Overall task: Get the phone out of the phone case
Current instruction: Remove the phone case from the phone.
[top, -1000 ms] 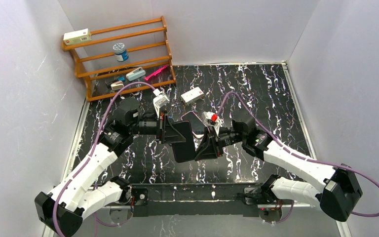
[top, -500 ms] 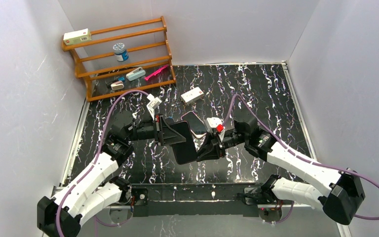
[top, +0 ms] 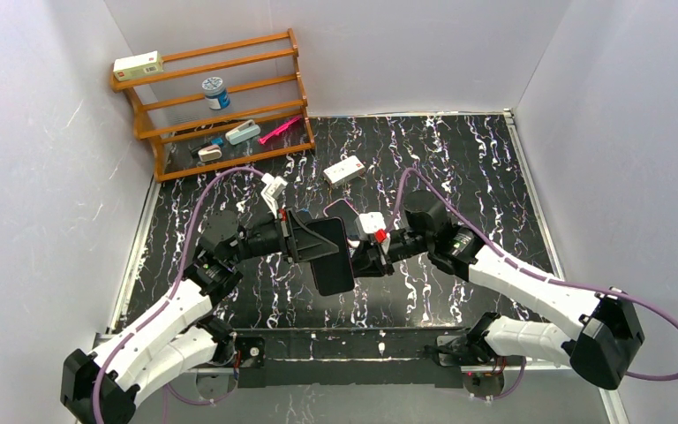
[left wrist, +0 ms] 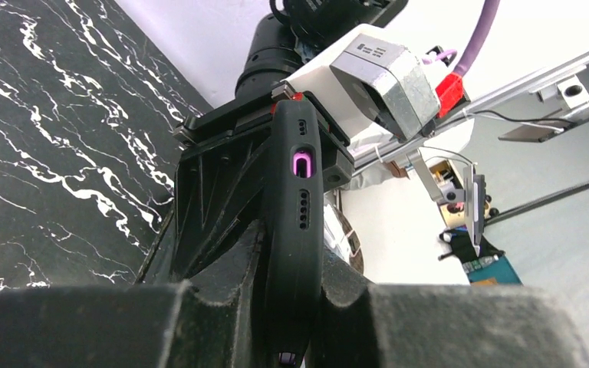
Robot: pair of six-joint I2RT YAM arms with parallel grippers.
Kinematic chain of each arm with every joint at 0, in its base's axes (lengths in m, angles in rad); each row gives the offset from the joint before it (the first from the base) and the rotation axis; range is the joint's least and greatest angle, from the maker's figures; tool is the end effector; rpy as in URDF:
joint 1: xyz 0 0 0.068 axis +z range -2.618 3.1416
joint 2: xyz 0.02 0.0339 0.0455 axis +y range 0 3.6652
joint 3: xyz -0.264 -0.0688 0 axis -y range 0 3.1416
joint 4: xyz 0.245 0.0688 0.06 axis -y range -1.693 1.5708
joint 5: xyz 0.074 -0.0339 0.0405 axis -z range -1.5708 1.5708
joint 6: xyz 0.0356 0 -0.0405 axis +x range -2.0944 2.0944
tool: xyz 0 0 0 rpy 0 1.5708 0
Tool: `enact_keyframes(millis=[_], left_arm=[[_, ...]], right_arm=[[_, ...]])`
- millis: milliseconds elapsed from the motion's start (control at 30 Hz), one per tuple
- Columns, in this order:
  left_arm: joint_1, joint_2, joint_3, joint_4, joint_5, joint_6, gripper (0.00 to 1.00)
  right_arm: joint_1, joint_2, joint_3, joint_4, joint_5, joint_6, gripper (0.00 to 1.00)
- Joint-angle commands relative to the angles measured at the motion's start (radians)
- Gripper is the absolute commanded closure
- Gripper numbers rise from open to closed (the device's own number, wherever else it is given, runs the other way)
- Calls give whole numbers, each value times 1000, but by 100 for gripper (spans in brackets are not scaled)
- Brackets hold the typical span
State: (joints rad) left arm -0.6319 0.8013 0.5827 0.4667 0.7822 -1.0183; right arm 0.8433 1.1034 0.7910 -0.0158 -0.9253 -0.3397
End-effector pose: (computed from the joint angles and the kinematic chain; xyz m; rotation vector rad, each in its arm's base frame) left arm 0.1342 -0.1294 0.3329 0.4887 1.6140 -1.8235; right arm 0.1403 0.2004 0.3002 -1.5618 1.1540 1.2096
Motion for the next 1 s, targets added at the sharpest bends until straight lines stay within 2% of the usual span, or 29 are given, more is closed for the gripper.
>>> enact_keyframes(millis=[0, 200, 233, 333, 467, 567, 800, 967], left_arm=[[-56, -40, 2, 107, 35, -146, 100], [-57, -38, -15, 85, -88, -108, 100], [-57, -45, -10, 43, -129, -77, 100], [-57, -77, 33, -151, -292, 71, 100], [-55, -127, 41, -193, -482, 152, 100], [-55, -146, 38, -199, -595, 184, 100], [-55, -128, -48, -35, -676, 106, 100], [-55, -138, -92, 10, -708, 42, 100]], right_arm=[[-10, 5, 21, 252, 311, -68, 99], [-11, -44, -51, 314, 447, 72, 99], [-10, -62, -67, 317, 457, 99, 99], [-11, -126, -117, 324, 500, 195, 90], [-11, -237, -191, 339, 587, 339, 53], [-10, -308, -214, 299, 658, 475, 39], [-10, -376, -226, 269, 640, 861, 35], [-11, -363, -305, 397, 627, 1155, 34]])
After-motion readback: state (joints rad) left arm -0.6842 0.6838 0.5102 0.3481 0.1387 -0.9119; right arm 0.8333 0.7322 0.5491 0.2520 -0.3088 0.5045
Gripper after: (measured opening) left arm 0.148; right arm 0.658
